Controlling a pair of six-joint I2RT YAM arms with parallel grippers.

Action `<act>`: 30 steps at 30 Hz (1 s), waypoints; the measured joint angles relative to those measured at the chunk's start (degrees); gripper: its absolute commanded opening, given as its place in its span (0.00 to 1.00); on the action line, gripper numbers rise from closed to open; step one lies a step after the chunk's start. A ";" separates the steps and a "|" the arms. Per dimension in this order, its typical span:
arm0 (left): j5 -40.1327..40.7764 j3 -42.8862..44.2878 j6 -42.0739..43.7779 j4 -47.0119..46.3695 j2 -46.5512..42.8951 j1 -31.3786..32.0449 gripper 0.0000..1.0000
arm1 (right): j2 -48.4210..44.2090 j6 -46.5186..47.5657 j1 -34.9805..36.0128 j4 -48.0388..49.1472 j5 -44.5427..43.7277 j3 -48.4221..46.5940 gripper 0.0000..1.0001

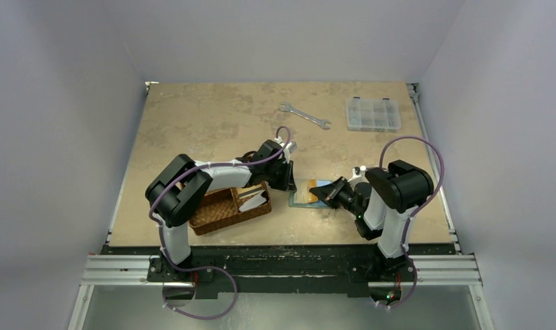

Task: Put the credit cards into the card holder
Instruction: Insert the credit card into the card holder.

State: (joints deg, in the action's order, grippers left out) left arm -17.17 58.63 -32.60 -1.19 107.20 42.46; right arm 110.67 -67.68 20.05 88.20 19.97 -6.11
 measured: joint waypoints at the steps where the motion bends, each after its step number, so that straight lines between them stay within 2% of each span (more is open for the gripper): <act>1: 0.00 0.04 0.00 0.00 0.04 0.00 0.12 | -0.44 0.11 -0.07 -0.66 -0.04 0.00 0.10; 4: 0.00 0.09 -0.35 -0.24 0.13 0.17 0.12 | -5.16 2.36 -0.61 -7.85 -0.02 -0.50 0.23; 7: 0.09 0.09 -0.39 -0.66 0.17 0.44 0.12 | -12.07 6.99 -0.96 -21.00 -0.07 -3.10 0.35; 10: 0.07 0.09 -0.61 -0.94 0.28 0.48 0.12 | -18.34 12.41 -0.87 -35.50 -0.63 -8.11 0.41; 12: 0.04 0.09 -0.76 -1.27 0.44 0.52 0.12 | -20.50 14.45 -0.61 -41.51 -1.25 -10.12 0.45; 19: 0.15 0.09 -0.79 -1.51 0.48 0.74 0.12 | -24.46 16.81 0.39 -51.80 -2.58 -13.33 0.59; 24: -0.02 0.09 -0.79 -2.40 0.92 1.49 0.12 | -31.65 17.44 1.29 -62.47 -7.17 -13.99 0.69; 27: -0.11 0.17 -0.70 -2.43 1.18 1.79 0.12 | -35.69 17.84 1.33 -68.48 -9.90 -14.23 0.72; 30: -0.31 0.17 -0.70 -2.40 1.25 1.81 0.11 | -38.34 18.73 1.29 -73.02 -12.22 -14.91 0.71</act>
State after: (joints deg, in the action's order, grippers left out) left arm -17.47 58.81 -33.30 -3.60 108.44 44.27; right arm 72.34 -48.95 21.34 15.18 7.75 -21.02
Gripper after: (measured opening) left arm 0.115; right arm 0.712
